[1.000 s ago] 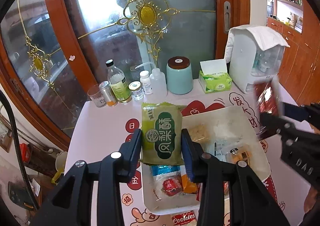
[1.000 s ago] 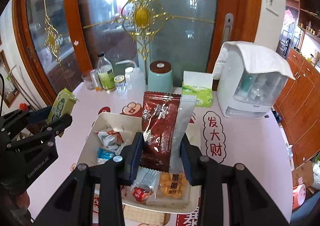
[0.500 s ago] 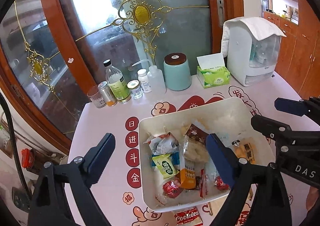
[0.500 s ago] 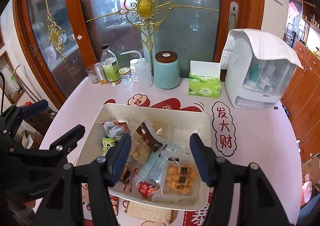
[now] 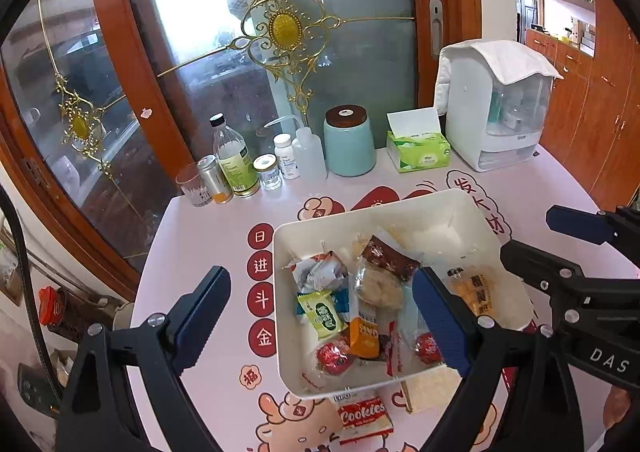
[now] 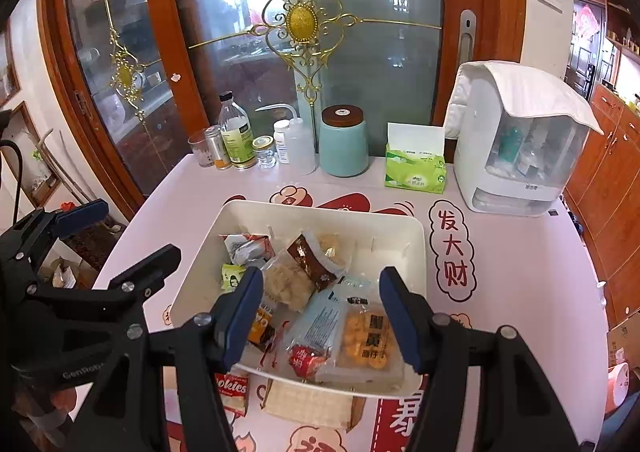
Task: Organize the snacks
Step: 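Grasp the red Cookies pack with the left tool while the right tool grasps the wafer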
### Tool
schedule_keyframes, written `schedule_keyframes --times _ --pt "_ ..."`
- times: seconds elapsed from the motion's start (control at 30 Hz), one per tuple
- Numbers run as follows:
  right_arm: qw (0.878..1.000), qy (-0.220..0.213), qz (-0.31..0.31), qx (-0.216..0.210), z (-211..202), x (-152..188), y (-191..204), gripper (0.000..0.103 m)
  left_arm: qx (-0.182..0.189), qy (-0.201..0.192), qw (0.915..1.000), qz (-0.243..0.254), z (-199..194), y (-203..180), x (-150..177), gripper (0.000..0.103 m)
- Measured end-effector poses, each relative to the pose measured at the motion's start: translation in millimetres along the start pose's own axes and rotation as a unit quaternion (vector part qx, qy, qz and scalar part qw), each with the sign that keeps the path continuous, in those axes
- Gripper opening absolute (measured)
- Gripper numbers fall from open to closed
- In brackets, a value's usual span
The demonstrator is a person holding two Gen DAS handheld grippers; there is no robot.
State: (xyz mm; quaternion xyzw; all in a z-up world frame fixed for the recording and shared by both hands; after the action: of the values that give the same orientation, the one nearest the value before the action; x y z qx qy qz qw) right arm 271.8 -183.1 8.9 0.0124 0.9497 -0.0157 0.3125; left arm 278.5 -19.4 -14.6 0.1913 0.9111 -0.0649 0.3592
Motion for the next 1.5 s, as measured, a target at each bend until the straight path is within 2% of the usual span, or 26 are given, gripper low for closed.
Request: schedule_keyframes --times 0.27,0.47,0.67,0.8,0.93,1.1,1.27,1.5 --pt "1.000 -0.008 -0.013 -0.012 -24.2 19.5 1.5 0.061 0.009 -0.004 0.9999 -0.007 -23.5 -12.3 18.6 0.092" --pt "0.998 -0.010 -0.056 -0.031 -34.8 45.0 6.3 0.061 0.023 0.003 0.9992 -0.033 -31.3 -10.7 44.0 0.092" --pt "0.992 0.003 -0.111 -0.057 -27.5 89.2 10.6 0.061 0.032 0.035 0.9965 -0.069 -23.9 -2.0 90.3 0.092" --pt "0.987 0.025 -0.139 -0.079 -15.3 124.1 15.7 0.061 0.039 0.059 0.9918 -0.106 -16.2 1.3 130.9 0.092" --pt "0.978 0.049 -0.178 -0.097 8.5 162.0 24.7 0.061 0.038 0.100 0.9866 -0.124 9.2 -5.5 175.8 0.092" --pt "0.967 0.063 -0.224 -0.108 43.5 191.6 36.7 0.061 0.022 0.141 0.9776 -0.155 53.2 -9.6 213.7 0.092" --pt "0.956 0.068 -0.259 -0.120 74.9 202.4 47.0 0.061 0.009 0.157 0.9702 -0.184 93.3 -9.3 229.2 0.091" --pt "0.941 0.066 -0.301 -0.139 99.7 204.6 53.0 0.061 0.006 0.161 0.9627 -0.217 123.3 -5.3 235.9 0.082"
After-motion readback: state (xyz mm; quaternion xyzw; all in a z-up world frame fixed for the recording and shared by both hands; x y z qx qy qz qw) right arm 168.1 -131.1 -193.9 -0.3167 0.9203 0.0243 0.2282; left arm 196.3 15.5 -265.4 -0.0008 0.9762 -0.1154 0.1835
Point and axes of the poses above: each gripper's, at about its wrist camera, not at the fingertips, and z roughly the way its jaws point, y to its left, x to its underside, the point moved 8 cm from there along z, roughly the way its jaws point, and after that the axes turned 10 degrees about x, right-handed, at the moved point
